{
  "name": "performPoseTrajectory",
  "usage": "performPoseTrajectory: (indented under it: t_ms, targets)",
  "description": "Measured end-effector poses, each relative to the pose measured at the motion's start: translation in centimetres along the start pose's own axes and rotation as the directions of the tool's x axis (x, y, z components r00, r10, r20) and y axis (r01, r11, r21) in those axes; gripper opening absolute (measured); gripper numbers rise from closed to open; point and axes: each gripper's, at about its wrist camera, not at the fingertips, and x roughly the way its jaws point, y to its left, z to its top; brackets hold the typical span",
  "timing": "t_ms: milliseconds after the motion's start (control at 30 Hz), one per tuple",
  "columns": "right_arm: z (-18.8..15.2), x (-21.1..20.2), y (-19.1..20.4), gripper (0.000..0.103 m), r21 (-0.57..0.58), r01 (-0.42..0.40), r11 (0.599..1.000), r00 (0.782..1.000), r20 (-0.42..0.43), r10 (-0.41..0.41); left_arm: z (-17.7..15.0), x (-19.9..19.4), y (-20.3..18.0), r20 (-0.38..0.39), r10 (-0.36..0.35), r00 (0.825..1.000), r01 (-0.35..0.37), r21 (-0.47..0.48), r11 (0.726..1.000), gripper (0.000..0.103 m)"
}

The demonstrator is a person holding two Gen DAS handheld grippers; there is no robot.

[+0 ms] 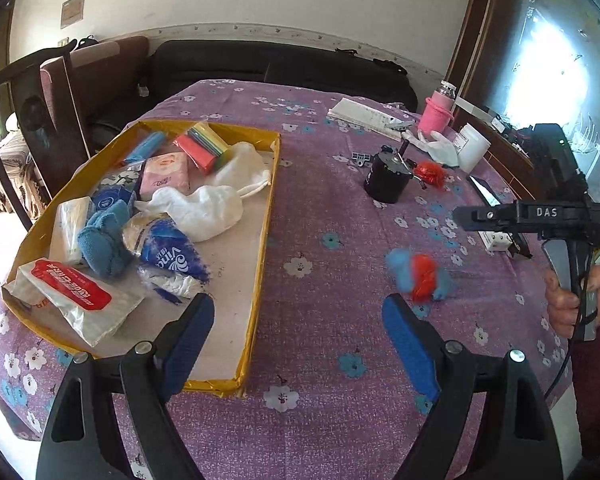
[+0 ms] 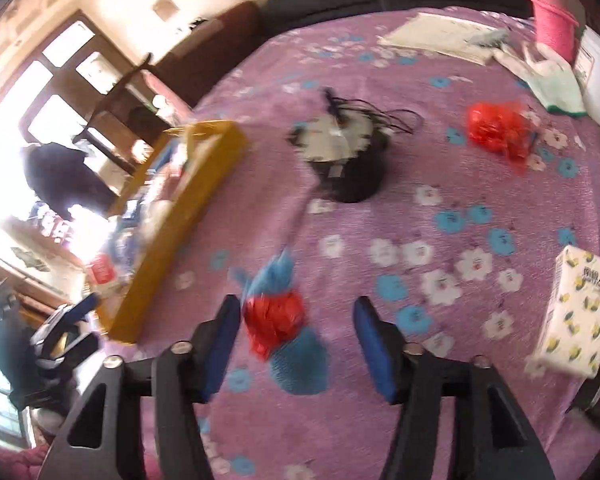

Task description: Organize soft objects

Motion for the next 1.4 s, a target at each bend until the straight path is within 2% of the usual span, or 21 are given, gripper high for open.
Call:
performPoseTrajectory:
  t_ms: [67,133,267,367,433,600,667,733,800,1033,1067,1100,1200,1400]
  targets:
    - [-0.2,-2.7,-0.9,0.078,0.017,0.099,0.995,0.989,0.109,-0.100,-0.1,-0.2,0.0,0.001,-0.006,1.000,0.006,-0.002,1.000,0.085]
    - [-0.8,-4.9,-2.6,0.078,0.071,0.219,0.973,0.958,0.173,-0.228,-0.1,-0.2,0.1,-0.001,-0.018,1.000,0.018,-0.007,1.000,0.085]
    - [-2.4,-8.4,-7.8,0.078,0.217,0.354,0.910,0.896,0.200,-0.396,-0.3,0.1,-0.3,-0.010,-0.051,0.999,0.051,-0.007,0.999,0.085]
    - [-3.8,-10.1,-10.5,0.078,0.287,0.392,0.874,0.874,0.180,-0.451,-0.5,0.9,-1.0,-0.032,-0.068,0.997,0.068,0.006,0.998,0.086]
    - [-4.2,-10.5,-11.8,0.078,0.305,0.382,0.872,0.879,0.170,-0.445,-0.7,1.4,-1.6,-0.048,-0.078,0.996,0.079,0.014,0.997,0.086]
    - [-4.3,-10.2,-11.2,0.078,0.271,0.271,0.924,0.910,0.240,-0.337,-0.7,1.5,-3.0,-0.057,-0.081,0.995,0.083,0.048,0.995,0.086]
    - [-3.6,-8.9,-10.6,0.078,0.246,0.285,0.926,0.914,0.223,-0.340,-0.7,1.5,-3.3,-0.057,-0.074,0.996,0.077,0.054,0.996,0.086]
    - [-2.8,-6.8,-10.3,0.078,0.223,0.365,0.904,0.902,0.155,-0.402,-0.5,1.6,-3.5,-0.059,-0.069,0.996,0.072,0.058,0.996,0.085]
    - [-2.1,-4.7,-10.3,0.078,0.213,0.466,0.859,0.864,0.098,-0.493,-0.3,2.0,-3.7,-0.066,-0.065,0.996,0.069,0.061,0.996,0.086]
    - [-1.6,-1.1,-10.8,0.077,0.201,0.512,0.835,0.844,0.062,-0.533,0.9,4.3,-4.8,-0.105,-0.040,0.994,0.050,0.087,0.995,0.085]
    - [-1.7,-0.8,-10.9,0.070,0.202,0.517,0.832,0.840,0.067,-0.538,1.1,4.7,-5.1,-0.107,-0.036,0.994,0.047,0.097,0.994,0.085]
    - [-1.7,-0.7,-10.9,0.056,0.197,0.527,0.827,0.832,0.079,-0.549,1.5,5.1,-5.6,-0.108,-0.034,0.994,0.046,0.111,0.993,0.085]
    - [-1.9,-1.1,-11.1,0.056,0.218,0.475,0.853,0.852,0.127,-0.507,2.4,6.6,-6.8,-0.122,-0.038,0.992,0.056,0.141,0.988,0.085]
    - [-2.4,-1.5,-10.5,0.056,0.206,0.438,0.875,0.863,0.178,-0.474,4.2,11.5,-9.7,-0.155,-0.028,0.988,0.067,0.254,0.965,0.085]
